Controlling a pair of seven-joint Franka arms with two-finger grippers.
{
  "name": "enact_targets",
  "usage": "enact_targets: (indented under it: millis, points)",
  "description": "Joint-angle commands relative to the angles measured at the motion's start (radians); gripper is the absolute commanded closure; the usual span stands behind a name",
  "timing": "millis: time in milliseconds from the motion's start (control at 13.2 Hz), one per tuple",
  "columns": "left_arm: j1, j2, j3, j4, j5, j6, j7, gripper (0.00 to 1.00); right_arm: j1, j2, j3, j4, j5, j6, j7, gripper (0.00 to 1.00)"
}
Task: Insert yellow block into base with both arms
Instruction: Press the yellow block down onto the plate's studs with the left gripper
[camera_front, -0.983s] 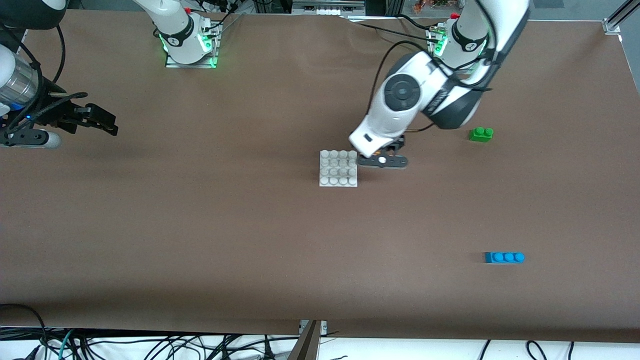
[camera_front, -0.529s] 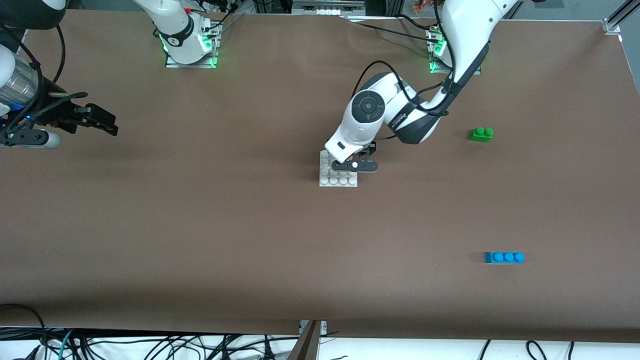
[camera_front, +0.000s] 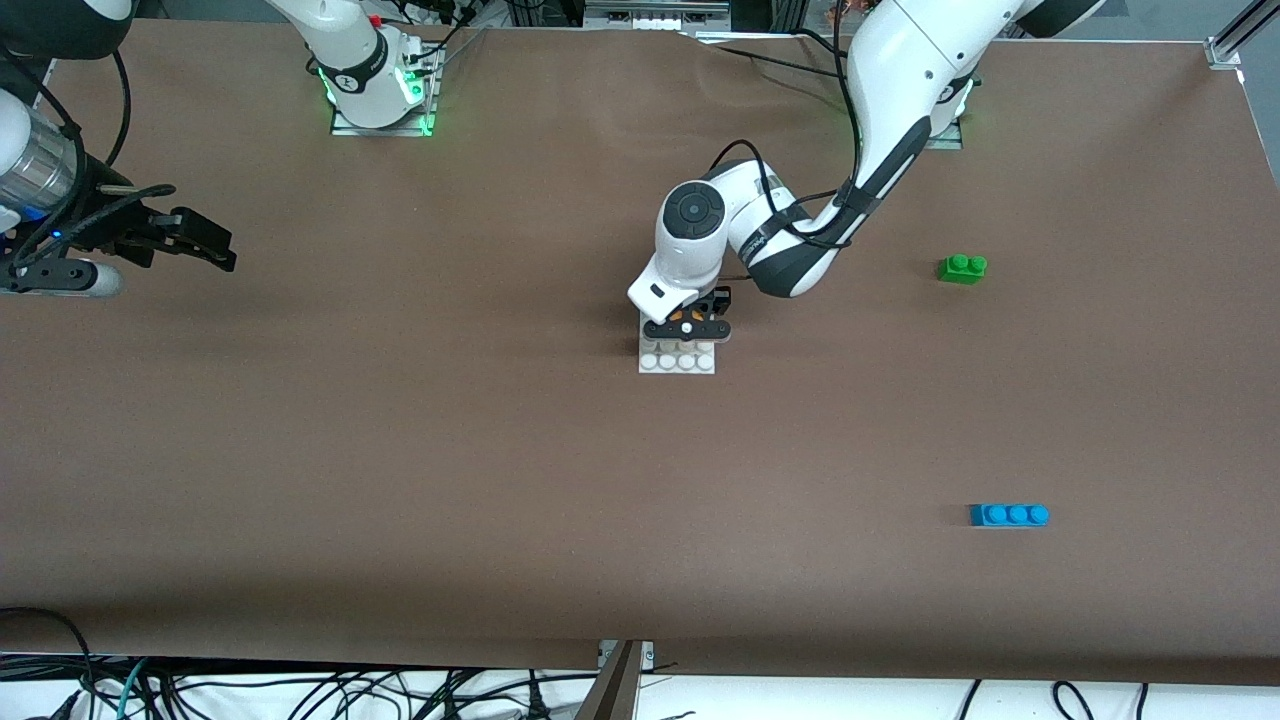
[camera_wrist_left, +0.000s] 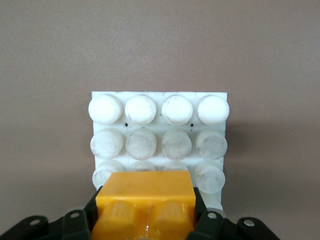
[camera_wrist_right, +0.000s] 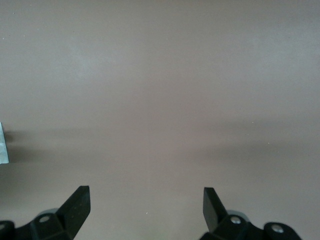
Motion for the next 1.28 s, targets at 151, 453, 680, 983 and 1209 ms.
enact_targets:
  millis: [151, 453, 680, 983, 1209]
  points:
    - [-0.011, 0.028, 0.007, 0.032, 0.033, 0.001, -0.012, 0.81, -0.008, 0.006, 0.008, 0.017, -0.005, -0.005, 0.007, 0.00]
    - [-0.011, 0.044, 0.007, 0.038, 0.086, 0.001, -0.012, 0.81, -0.008, 0.006, 0.008, 0.017, -0.005, -0.006, 0.007, 0.00]
    - [-0.011, 0.058, 0.007, 0.040, 0.091, 0.033, -0.011, 0.81, -0.008, 0.006, 0.008, 0.017, -0.005, -0.005, 0.007, 0.00]
    - [-0.011, 0.067, 0.006, 0.040, 0.085, 0.044, -0.014, 0.81, -0.008, 0.006, 0.008, 0.017, -0.005, -0.006, 0.008, 0.00]
    - [-0.012, 0.072, 0.004, 0.035, 0.079, 0.039, -0.005, 0.80, -0.008, 0.006, 0.008, 0.017, -0.005, -0.006, 0.007, 0.00]
